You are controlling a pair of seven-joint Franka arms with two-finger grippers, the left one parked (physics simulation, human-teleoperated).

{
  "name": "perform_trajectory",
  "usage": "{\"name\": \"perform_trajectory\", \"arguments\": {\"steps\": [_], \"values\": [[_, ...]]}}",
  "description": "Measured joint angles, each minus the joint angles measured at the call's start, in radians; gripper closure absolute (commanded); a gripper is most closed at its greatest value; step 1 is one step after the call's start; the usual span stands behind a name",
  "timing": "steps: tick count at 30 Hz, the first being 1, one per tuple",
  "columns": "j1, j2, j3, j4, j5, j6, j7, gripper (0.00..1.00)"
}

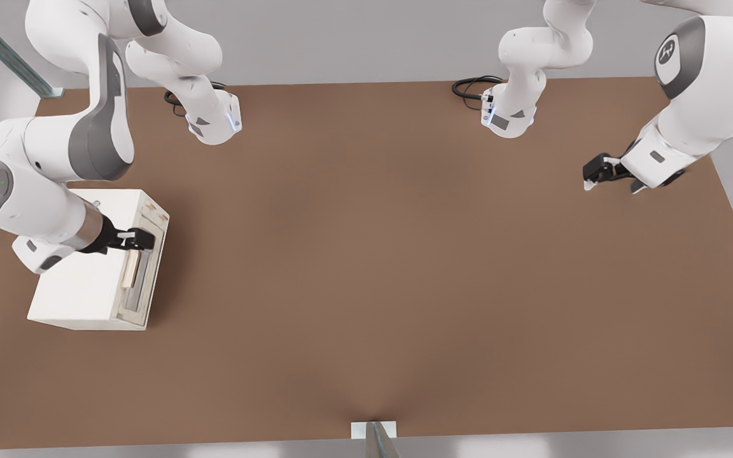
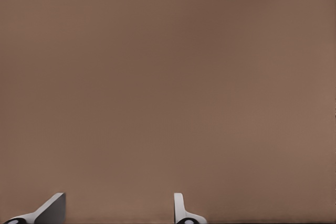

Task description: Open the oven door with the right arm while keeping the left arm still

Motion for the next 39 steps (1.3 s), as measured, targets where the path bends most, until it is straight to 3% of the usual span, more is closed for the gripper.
{"name": "perform_trajectory", "arguments": {"steps": [2, 3, 4, 8, 15, 23, 39], "values": [[-0.001, 0.018, 0.002, -0.004, -0.002, -0.003, 0.008, 0.00], [0.005, 0.069, 0.004, -0.013, -0.005, -0.006, 0.012, 0.45], [0.030, 0.138, 0.004, -0.003, -0.007, -0.009, 0.016, 0.79], [0.153, 0.308, 0.001, 0.051, -0.210, 0.012, 0.073, 0.79], [0.268, 0.345, -0.058, 0.050, -0.500, -0.058, 0.172, 0.79], [0.259, 0.340, -0.057, -0.076, -0.647, -0.169, 0.297, 0.79], [0.197, 0.353, -0.055, -0.191, -0.751, -0.039, 0.420, 0.79]]}}
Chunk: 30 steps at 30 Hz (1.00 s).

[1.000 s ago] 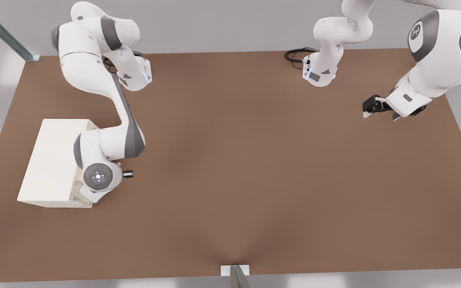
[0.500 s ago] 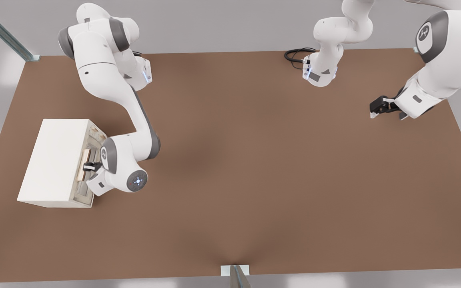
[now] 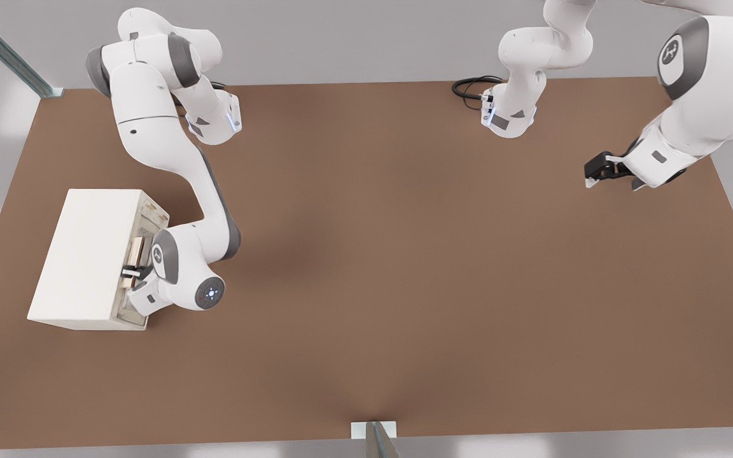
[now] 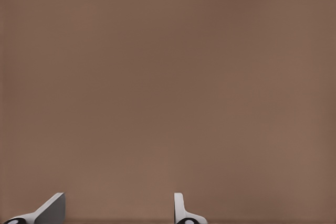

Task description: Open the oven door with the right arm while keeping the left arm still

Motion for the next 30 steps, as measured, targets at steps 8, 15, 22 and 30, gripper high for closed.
{"name": "perform_trajectory", "arguments": {"steps": [8, 15, 22, 30], "values": [[-0.005, -0.031, 0.000, -0.056, -0.001, 0.009, 0.032, 0.79], [-0.014, -0.023, 0.001, -0.075, -0.003, 0.013, 0.052, 0.79], [-0.020, -0.027, 0.002, -0.092, -0.004, 0.012, 0.063, 0.79], [-0.016, -0.026, 0.005, -0.094, -0.006, 0.015, 0.072, 0.79]]}}
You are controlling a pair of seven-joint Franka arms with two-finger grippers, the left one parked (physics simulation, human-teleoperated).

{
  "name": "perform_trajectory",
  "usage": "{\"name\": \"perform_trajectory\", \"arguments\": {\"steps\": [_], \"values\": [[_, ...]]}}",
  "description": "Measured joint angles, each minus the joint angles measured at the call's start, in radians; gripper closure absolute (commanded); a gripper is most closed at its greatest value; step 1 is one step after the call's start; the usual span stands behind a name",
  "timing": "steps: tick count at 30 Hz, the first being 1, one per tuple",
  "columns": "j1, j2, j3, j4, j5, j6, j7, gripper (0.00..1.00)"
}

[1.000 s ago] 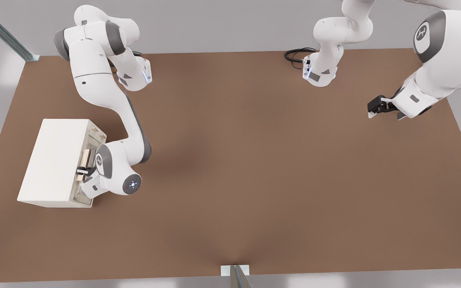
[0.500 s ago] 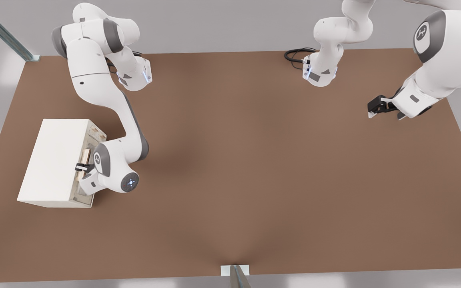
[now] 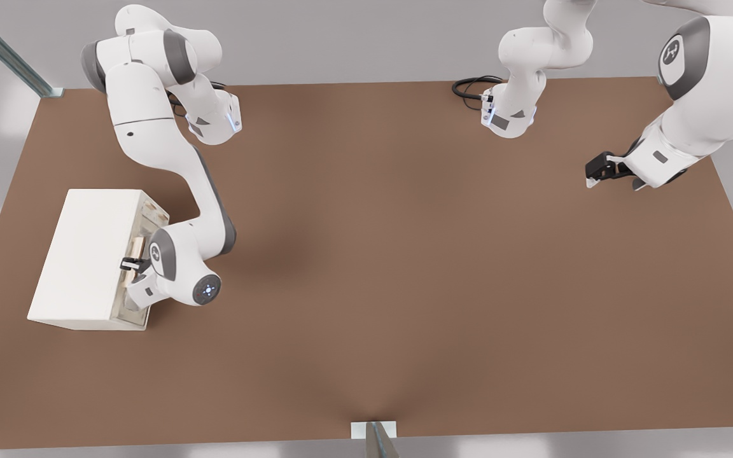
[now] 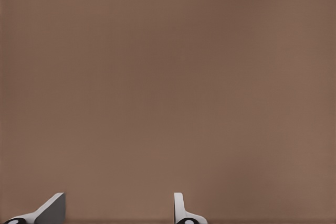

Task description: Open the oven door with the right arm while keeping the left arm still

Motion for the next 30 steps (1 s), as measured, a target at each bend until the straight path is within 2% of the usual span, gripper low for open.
{"name": "perform_trajectory", "arguments": {"steps": [4, 6, 10, 11, 12, 15, 18, 30], "values": [[0.031, -0.005, 0.020, 0.049, 0.012, 0.001, 0.010, 0.79], [0.032, -0.029, 0.033, 0.106, 0.082, 0.002, 0.020, 0.79], [-0.098, -0.175, 0.035, 0.205, 0.438, 0.015, -0.003, 0.79], [-0.135, -0.216, 0.035, 0.213, 0.520, 0.018, -0.017, 0.29], [-0.164, -0.253, 0.037, 0.213, 0.580, 0.020, -0.031, 0.00], [-0.201, -0.342, 0.038, 0.228, 0.705, 0.022, -0.075, 0.00], [-0.207, -0.366, 0.027, 0.257, 0.750, 0.027, -0.122, 0.00], [-0.205, -0.368, 0.023, 0.263, 0.770, 0.046, -0.271, 0.00]]}}
